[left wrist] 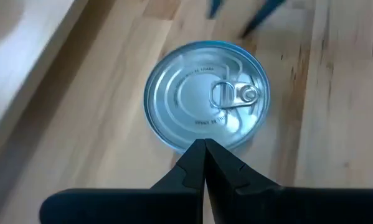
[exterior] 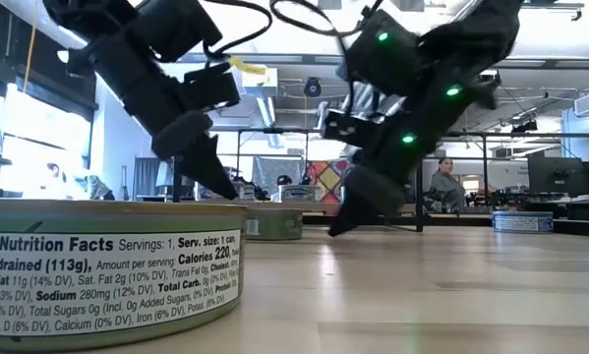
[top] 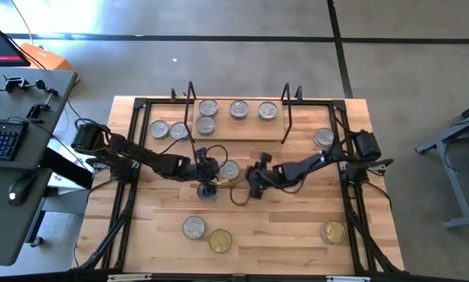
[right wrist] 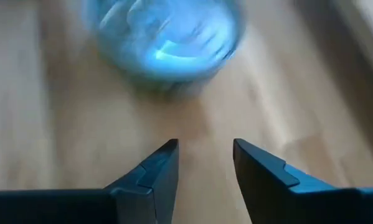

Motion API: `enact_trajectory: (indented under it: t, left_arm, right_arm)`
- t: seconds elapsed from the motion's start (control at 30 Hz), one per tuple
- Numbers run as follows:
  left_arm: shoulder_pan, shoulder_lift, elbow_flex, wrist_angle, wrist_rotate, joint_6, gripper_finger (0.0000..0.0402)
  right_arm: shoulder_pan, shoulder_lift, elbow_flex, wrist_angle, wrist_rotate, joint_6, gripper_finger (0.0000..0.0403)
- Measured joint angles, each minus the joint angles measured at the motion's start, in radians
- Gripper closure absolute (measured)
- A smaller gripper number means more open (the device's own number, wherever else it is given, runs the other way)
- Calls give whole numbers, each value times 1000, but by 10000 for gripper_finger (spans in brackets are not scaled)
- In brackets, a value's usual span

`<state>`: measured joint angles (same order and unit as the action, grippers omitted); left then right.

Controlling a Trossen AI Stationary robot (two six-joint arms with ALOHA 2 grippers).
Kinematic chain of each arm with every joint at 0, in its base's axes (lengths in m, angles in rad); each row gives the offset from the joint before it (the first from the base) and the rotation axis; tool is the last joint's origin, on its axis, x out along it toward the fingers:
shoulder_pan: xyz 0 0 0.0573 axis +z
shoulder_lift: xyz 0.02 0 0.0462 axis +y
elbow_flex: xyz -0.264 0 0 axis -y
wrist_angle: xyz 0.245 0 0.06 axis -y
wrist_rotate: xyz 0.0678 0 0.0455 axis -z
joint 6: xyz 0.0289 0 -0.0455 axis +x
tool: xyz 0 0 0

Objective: Stack canned seafood by type on shelf
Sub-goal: Put the green tuna can on the shelf

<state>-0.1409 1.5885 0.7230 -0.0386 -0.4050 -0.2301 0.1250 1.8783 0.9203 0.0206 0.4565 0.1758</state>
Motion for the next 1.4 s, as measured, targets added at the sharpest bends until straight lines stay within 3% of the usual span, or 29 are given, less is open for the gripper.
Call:
enact_trajectory:
  t: [0.17,0.37,0.57,0.73,0.93,1.2,1.4]
  left_arm:
    - [8,28,-15,-46,103,-83,401]
    - [39,108,-26,69,94,-47,402]
    - [80,134,-19,143,81,8,402]
    - [116,92,-5,114,-29,48,401]
    - [126,3,-6,-16,-58,58,401]
    - [-1,-53,-8,-44,-10,153,401]
    - [-86,-12,-8,84,126,337,375]
  right_arm:
    - [-95,24,0,104,-20,8,259]
    - [-150,27,0,165,-125,34,259]
    - [-93,25,-2,114,-186,53,260]
    - [7,19,1,58,-237,112,260]
    - [118,17,1,41,-167,60,259]
    - [188,14,-37,25,-21,60,259]
    - [190,13,-181,322,-21,124,259]
